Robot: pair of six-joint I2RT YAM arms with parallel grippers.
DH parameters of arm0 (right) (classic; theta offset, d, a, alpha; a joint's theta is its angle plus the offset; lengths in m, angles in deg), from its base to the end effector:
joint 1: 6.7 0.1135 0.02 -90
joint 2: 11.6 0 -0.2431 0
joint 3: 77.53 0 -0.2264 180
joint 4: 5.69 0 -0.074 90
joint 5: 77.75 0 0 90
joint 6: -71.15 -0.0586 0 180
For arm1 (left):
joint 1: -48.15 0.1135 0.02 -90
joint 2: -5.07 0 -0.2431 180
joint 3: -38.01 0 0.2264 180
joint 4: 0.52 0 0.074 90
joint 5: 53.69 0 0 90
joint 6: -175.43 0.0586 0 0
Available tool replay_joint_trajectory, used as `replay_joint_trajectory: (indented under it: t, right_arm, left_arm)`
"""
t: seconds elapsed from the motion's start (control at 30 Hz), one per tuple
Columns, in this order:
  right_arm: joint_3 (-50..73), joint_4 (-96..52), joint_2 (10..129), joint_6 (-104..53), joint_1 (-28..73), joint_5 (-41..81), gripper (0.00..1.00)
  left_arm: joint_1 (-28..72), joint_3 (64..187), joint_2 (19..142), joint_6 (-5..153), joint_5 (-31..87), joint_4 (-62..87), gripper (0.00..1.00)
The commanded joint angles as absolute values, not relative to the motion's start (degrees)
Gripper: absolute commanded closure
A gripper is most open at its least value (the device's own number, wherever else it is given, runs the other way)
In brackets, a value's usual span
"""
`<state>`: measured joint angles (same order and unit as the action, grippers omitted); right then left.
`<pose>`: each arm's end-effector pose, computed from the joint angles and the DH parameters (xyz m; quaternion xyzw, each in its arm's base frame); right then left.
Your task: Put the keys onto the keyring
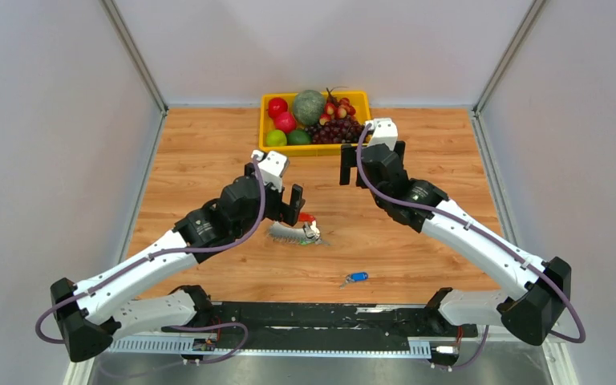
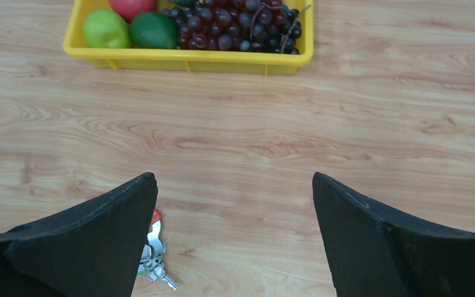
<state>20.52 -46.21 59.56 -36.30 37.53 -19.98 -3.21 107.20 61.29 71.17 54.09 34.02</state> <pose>0.2161 0.1668 0.3247 -0.0568 0.8405 0.0411 0.5372 0.1552 -0.1655 0.3187 0.1775 0.8022 -0.1936 0.5362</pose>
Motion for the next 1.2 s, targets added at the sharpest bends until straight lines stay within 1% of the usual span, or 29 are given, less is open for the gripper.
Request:
replay_joint_trajectory:
  t: [0.0, 0.1, 0.2, 0.37, 0.43, 0.67, 0.87, 1.0, 1.03, 1.17]
  right_arm:
    - [20.4, -49.4, 57.2, -40.0, 37.9, -24.5, 0.0]
    - [22.1, -49.4, 56.5, -41.8, 37.8, -23.8, 0.0]
    - [23.5, -50.1, 56.1, -39.6, 37.9, -16.2, 0.0]
    - [27.7, -50.2, 55.8, -41.2, 37.9, -8.9, 0.0]
    - [29.0, -50.2, 56.3, -41.5, 37.8, -6.1, 0.03]
    - [32.3, -50.2, 57.0, -43.2, 38.8, -1.2, 0.05]
    - [34.0, -50.2, 56.1, -43.9, 40.3, -1.0, 0.05]
    - [34.0, -50.2, 55.4, -43.8, 40.9, -0.9, 0.04]
    - [33.9, -50.2, 55.3, -43.7, 41.0, -0.9, 0.04]
    - [33.8, -50.1, 55.0, -43.5, 41.1, -1.0, 0.04]
  left_arm:
    - [-3.6, 105.6, 61.8, 68.4, 57.0, 34.3, 0.0]
    - [-3.6, 104.0, 62.4, 67.2, 57.1, 34.5, 0.0]
    - [-3.6, 102.2, 62.4, 65.4, 57.4, 34.6, 0.0]
    - [-3.6, 100.3, 63.9, 61.7, 59.0, 36.0, 0.0]
    - [-3.5, 99.8, 65.3, 59.6, 59.9, 36.9, 0.0]
    - [0.7, 96.5, 70.5, 55.0, 57.9, 34.4, 0.02]
    - [5.1, 93.4, 75.1, 53.7, 55.9, 29.8, 0.12]
    - [6.1, 93.6, 78.9, 52.8, 55.4, 28.3, 0.19]
    - [6.3, 93.9, 79.6, 52.4, 55.6, 28.1, 0.22]
    - [7.4, 94.0, 82.8, 51.1, 55.5, 27.2, 0.3]
